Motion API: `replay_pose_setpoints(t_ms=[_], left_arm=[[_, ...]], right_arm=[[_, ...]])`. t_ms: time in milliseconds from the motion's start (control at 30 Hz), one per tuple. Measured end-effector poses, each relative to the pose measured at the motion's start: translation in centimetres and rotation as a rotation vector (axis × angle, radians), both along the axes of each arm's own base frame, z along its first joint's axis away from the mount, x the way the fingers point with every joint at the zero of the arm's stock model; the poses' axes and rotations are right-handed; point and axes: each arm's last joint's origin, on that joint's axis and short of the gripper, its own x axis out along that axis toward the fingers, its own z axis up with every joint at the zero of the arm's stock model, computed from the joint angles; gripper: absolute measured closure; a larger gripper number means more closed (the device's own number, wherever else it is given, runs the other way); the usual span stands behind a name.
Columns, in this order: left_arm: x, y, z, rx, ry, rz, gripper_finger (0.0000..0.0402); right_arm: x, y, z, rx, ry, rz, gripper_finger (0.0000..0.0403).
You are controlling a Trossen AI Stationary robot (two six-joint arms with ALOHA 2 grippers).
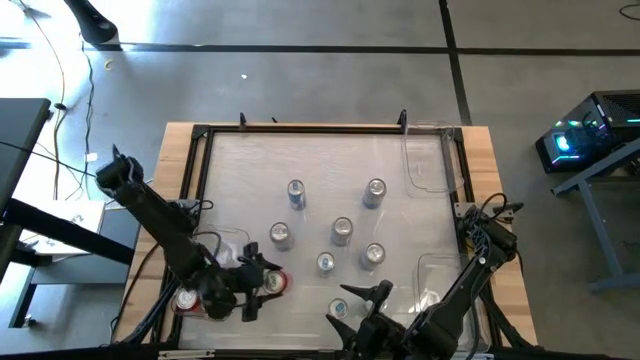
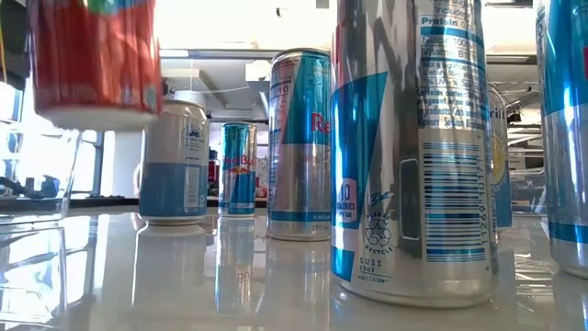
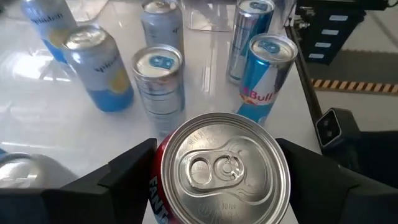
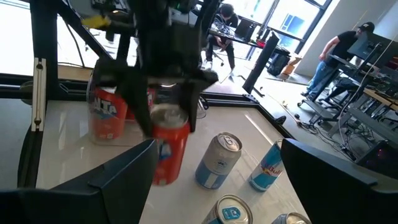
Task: Sort soda cans
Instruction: Put the bottom right red soda can into the bottom left transparent bin
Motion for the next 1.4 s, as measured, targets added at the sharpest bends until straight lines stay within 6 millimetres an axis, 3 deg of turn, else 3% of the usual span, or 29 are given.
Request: replay_pose_setpoints(t_ms=[233,400,600,1133,1400], left_arm=[[-3.3,2.5,5.0,0.002,0.012,-0.025,0.0116],[-6.4,4.7,6.9,-0.022,0.054,-0.061,0.0116],[-9.4,6.7,7.2,-0.042,0.153,-0.025,0.0116],[-12.4,6.4,-1.9,-0.234,0.228,-0.015,0.0116],[-13.0,6.3,-3.3,-0.283,0.278,-0.011,0.0093]], right_arm=[[0.0,0.0,0.0,-0.001,0.001,0.001,0.0064],[-0.1,0.0,0.0,-0.003,0.003,0.002,0.0064],[-0.1,0.0,0.0,0.000,0.001,0.001,0.0064],[-0.1,0.1,-0.1,0.017,0.002,0.006,0.0064],[0.2,-0.2,-0.1,0.011,0.005,0.000,0.0064]])
